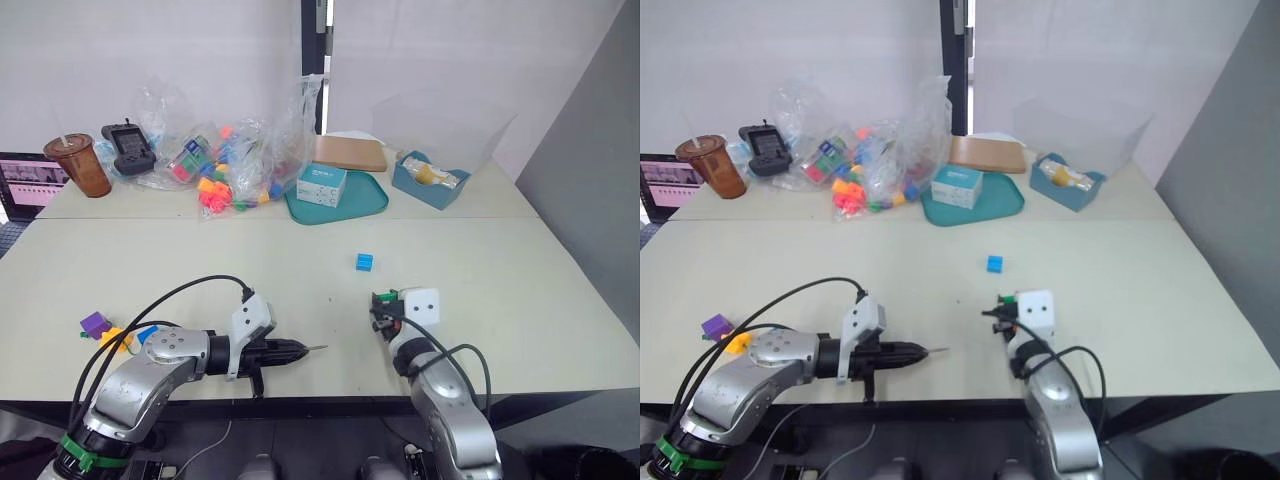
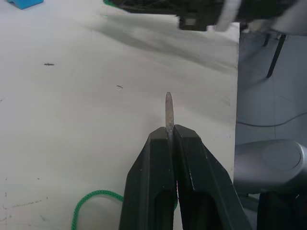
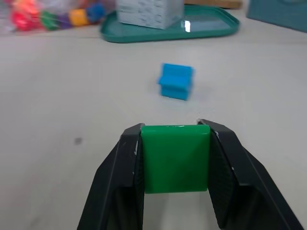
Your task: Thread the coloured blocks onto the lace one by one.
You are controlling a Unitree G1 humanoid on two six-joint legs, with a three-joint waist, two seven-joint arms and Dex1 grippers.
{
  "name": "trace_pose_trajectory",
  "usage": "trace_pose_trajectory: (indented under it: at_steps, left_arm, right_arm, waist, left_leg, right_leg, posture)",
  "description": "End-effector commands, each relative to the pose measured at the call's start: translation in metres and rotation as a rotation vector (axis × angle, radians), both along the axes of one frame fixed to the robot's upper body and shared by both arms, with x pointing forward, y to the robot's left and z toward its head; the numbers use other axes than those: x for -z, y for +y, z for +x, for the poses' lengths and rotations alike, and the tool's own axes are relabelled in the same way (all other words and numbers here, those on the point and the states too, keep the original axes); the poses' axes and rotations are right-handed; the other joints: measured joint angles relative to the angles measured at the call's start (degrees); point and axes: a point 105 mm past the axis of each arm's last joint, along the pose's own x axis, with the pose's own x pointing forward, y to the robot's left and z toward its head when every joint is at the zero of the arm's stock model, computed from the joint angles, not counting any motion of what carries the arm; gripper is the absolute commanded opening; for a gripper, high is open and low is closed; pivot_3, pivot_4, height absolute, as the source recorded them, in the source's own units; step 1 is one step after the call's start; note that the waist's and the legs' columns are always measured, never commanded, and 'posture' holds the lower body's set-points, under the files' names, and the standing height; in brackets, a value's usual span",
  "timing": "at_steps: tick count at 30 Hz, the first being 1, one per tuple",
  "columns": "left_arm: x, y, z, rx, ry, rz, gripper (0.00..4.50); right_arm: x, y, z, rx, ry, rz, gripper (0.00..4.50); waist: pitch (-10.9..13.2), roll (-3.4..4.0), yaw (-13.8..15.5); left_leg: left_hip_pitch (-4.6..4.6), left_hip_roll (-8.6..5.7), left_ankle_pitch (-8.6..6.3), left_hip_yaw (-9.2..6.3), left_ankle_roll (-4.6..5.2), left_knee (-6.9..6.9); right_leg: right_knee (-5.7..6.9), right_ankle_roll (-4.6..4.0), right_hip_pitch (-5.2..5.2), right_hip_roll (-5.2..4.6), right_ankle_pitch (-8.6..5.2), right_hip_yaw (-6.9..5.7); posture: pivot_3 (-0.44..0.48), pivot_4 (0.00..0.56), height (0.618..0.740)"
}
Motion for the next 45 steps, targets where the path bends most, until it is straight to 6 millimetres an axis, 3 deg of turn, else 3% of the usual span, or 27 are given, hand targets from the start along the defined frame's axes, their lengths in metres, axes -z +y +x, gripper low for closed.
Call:
trace_pose_trajectory:
  at_steps: [1, 5, 10, 14, 16, 23, 25, 27, 30, 33, 37, 42, 45]
  left_arm:
    - [-0.008, 0.003, 0.003, 0.013, -0.038, 0.007, 0.0]
    - [-0.011, 0.005, 0.004, 0.018, -0.039, 0.017, 0.0]
    - [-0.011, 0.007, 0.004, 0.022, -0.034, 0.026, 0.0]
    - [-0.01, 0.006, 0.003, 0.024, -0.031, 0.03, 0.0]
    - [-0.01, 0.006, 0.003, 0.024, -0.029, 0.031, 0.0]
    - [-0.008, 0.006, 0.002, 0.018, -0.027, 0.028, 0.0]
    - [-0.008, 0.006, 0.003, 0.014, -0.027, 0.027, 0.0]
    - [-0.008, 0.006, 0.003, 0.011, -0.028, 0.027, 0.0]
    - [-0.007, 0.004, 0.002, 0.011, -0.027, 0.024, 0.0]
    - [-0.006, 0.002, 0.001, 0.015, -0.025, 0.022, 0.0]
    - [-0.006, 0.001, -0.003, 0.023, -0.021, 0.027, 0.0]
    - [-0.004, 0.001, -0.009, 0.022, -0.013, 0.035, 0.0]
    - [-0.004, 0.0, -0.011, 0.019, -0.009, 0.037, 0.0]
  right_arm:
    - [-0.005, 0.013, -0.02, -0.07, 0.023, -0.005, 1.16]
    - [0.019, 0.026, -0.034, -0.138, 0.168, 0.034, 1.16]
    - [0.038, 0.031, -0.038, -0.147, 0.281, 0.017, 1.16]
    - [0.04, 0.031, -0.034, -0.128, 0.284, 0.021, 1.16]
    - [0.028, 0.029, -0.031, -0.126, 0.238, 0.047, 2.25]
    - [-0.02, 0.011, -0.029, -0.276, 0.087, 0.019, 4.46]
    - [-0.033, 0.01, -0.032, -0.367, 0.06, -0.007, 4.46]
    - [-0.041, 0.016, -0.044, -0.569, 0.076, -0.048, 4.46]
    - [-0.042, 0.011, -0.061, -0.909, 0.183, -0.156, 4.46]
    - [-0.034, -0.001, -0.058, -1.043, 0.235, -0.326, 4.46]
    - [-0.013, -0.013, -0.02, -1.17, 0.207, -0.672, 4.46]
    - [0.003, -0.011, 0.015, -1.219, 0.184, -0.806, 4.46]
    - [0.007, -0.005, 0.021, -1.269, 0.179, -0.805, 4.46]
  waist:
    - [0.0, 0.0, 0.1]
    - [0.0, -0.01, 0.1]
    - [0.0, -0.01, 0.1]
    - [0.0, -0.02, 0.0]
    - [0.0, -0.02, 0.1]
    - [0.0, -0.03, 0.3]
    - [0.0, -0.04, 0.3]
    - [0.0, -0.03, 0.2]
    - [0.0, -0.04, 0.3]
    - [0.0, -0.06, 0.3]
    - [0.1, -0.07, -0.1]
    - [0.1, -0.08, 0.0]
    - [0.1, -0.08, 0.4]
  left_leg:
    - [0.01, 0.0, 0.0, 0.0, 0.0, 0.01]
    - [0.02, 0.0, 0.0, 0.0, 0.0, 0.02]
    - [0.02, 0.01, 0.0, 0.0, 0.0, 0.01]
    - [0.02, 0.01, 0.0, -0.01, 0.0, 0.01]
    - [0.02, 0.01, 0.0, -0.01, 0.0, 0.01]
    - [0.01, 0.0, 0.0, -0.01, 0.0, 0.02]
    - [0.01, -0.01, 0.0, 0.0, 0.0, 0.03]
    - [0.01, 0.0, 0.0, -0.03, 0.0, 0.03]
    - [0.02, -0.01, 0.0, -0.04, 0.01, 0.04]
    - [0.04, -0.01, 0.0, -0.06, 0.02, 0.05]
    - [0.04, -0.04, 0.0, 0.01, 0.03, 0.07]
    - [0.03, 0.0, 0.0, -0.01, 0.03, 0.07]
    - [-0.01, 0.0, 0.0, 0.01, 0.03, 0.09]
  right_leg:
    - [0.0, 0.0, 0.01, 0.0, 0.0, 0.0]
    - [0.0, -0.02, 0.01, 0.01, -0.01, -0.01]
    - [-0.01, -0.02, 0.01, 0.02, -0.02, -0.01]
    - [-0.01, -0.02, 0.01, 0.02, -0.02, -0.02]
    - [-0.01, -0.02, 0.01, 0.02, -0.02, -0.02]
    - [-0.02, -0.02, 0.02, 0.01, -0.02, -0.02]
    - [-0.02, -0.01, 0.02, 0.0, -0.01, -0.01]
    - [-0.01, -0.02, 0.03, 0.03, -0.01, -0.04]
    - [-0.05, -0.02, 0.08, 0.02, -0.01, -0.04]
    - [-0.09, -0.02, 0.12, 0.03, -0.01, -0.07]
    - [-0.11, -0.01, 0.08, 0.01, -0.01, -0.02]
    - [-0.11, -0.02, 0.06, 0.04, -0.01, -0.02]
    - [-0.14, -0.01, 0.06, 0.0, -0.01, -0.02]
  posture:
    - [0.0, 0.15, 0.74]
    - [0.0, 0.15, 0.74]
    - [0.0, 0.15, 0.74]
    - [0.0, 0.15, 0.74]
    - [0.0, 0.15, 0.74]
    - [0.0, 0.15, 0.74]
    - [0.0, 0.15, 0.74]
    - [0.0, 0.15, 0.74]
    - [0.0, 0.15, 0.74]
    - [0.0, 0.15, 0.74]
    - [0.0, 0.15, 0.74]
    - [0.0, 0.15, 0.74]
    - [0.0, 0.15, 0.74]
